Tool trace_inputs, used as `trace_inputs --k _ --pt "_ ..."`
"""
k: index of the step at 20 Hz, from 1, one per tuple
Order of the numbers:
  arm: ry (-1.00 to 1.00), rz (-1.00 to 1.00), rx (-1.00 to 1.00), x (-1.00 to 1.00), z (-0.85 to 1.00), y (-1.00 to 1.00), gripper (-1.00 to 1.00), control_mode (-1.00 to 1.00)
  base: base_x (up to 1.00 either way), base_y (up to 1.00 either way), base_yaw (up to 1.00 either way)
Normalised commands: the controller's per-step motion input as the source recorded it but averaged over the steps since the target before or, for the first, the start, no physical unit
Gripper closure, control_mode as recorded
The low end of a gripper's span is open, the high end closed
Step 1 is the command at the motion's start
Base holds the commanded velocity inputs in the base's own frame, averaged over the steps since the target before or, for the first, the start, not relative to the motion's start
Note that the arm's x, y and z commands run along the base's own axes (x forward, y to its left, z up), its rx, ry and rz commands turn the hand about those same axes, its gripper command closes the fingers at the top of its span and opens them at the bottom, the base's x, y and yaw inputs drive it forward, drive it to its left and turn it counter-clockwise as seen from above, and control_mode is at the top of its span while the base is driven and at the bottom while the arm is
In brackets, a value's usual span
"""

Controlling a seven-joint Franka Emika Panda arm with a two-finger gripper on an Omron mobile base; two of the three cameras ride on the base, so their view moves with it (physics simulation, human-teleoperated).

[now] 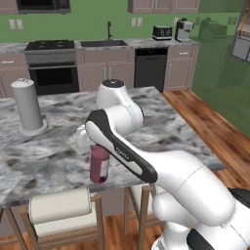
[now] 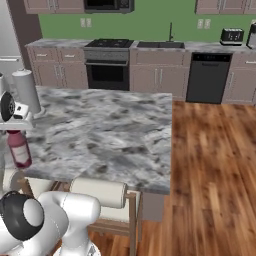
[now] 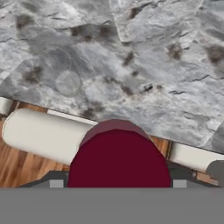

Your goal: There is a wine glass and glass cup on the dining counter. Place the wine bottle next to the wine glass and the juice bottle next to the glass cup.

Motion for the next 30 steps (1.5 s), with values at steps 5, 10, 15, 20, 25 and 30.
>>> trace_inputs --k 5,10,15,20,25,30 --pt "0.00 0.27 0.14 0.52 0.16 0.00 1.00 -1.00 0.00 0.00 0.00" --pt "0.02 0.27 0.07 0.43 0.11 0.00 1.00 -1.00 0.00 0.00 0.00" --pt "0.06 0.18 0.00 0.37 0.00 0.00 1.00 -1.00 0.00 0.00 0.00" --pt "0.09 0.10 -0.09 0.35 0.00 0.00 1.00 -1.00 0.00 0.00 0.00" --pt "0.06 0.06 -0.12 0.37 -0.01 0.03 1.00 -1.00 0.00 0.00 0.00" --pt "0.02 0.01 -0.10 0.44 -0.10 0.11 1.00 -1.00 0.00 0.00 0.00"
